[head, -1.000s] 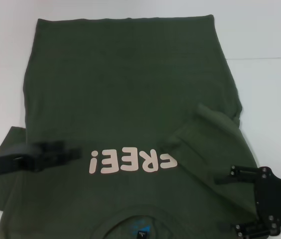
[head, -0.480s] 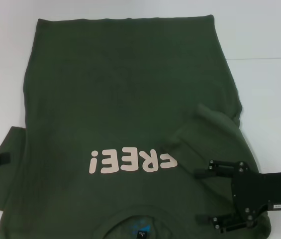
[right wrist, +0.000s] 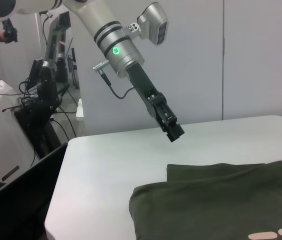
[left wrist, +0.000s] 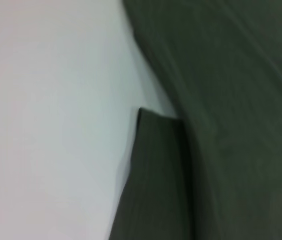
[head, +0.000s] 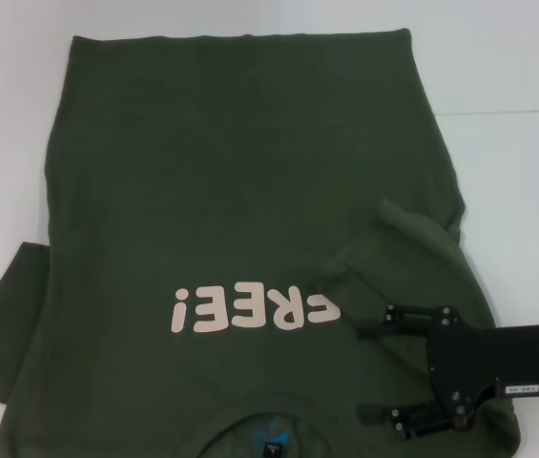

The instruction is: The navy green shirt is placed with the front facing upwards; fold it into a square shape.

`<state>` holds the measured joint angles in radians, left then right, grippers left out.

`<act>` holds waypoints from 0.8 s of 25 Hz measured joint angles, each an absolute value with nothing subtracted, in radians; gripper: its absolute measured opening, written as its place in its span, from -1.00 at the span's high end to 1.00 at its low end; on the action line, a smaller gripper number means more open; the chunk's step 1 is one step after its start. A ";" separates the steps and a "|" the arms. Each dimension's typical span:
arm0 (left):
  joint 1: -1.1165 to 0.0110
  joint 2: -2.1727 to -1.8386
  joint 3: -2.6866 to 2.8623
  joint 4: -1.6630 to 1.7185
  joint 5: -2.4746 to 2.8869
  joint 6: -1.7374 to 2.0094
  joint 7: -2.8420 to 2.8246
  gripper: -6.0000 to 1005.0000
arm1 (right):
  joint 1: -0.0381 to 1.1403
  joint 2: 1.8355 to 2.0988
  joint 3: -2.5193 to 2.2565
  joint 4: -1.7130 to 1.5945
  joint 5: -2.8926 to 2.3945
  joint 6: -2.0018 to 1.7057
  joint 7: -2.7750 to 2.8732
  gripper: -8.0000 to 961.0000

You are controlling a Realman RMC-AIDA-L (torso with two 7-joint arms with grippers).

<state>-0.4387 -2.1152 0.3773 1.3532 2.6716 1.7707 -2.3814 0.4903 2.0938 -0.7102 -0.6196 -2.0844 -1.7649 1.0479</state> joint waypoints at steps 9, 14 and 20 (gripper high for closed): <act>-0.468 -2.102 0.384 1.335 2.755 1.798 -2.440 -0.62 | 0.503 2.094 -0.712 -0.594 -2.086 -1.738 1.046 -0.93; -0.470 -2.102 0.385 1.305 2.764 1.768 -2.442 -0.62 | 0.507 2.094 -0.722 -0.582 -2.084 -1.735 1.046 -0.94; -0.472 -2.098 0.382 1.236 2.765 1.706 -2.433 -0.62 | 0.508 2.094 -0.724 -0.580 -2.084 -1.733 1.051 -0.94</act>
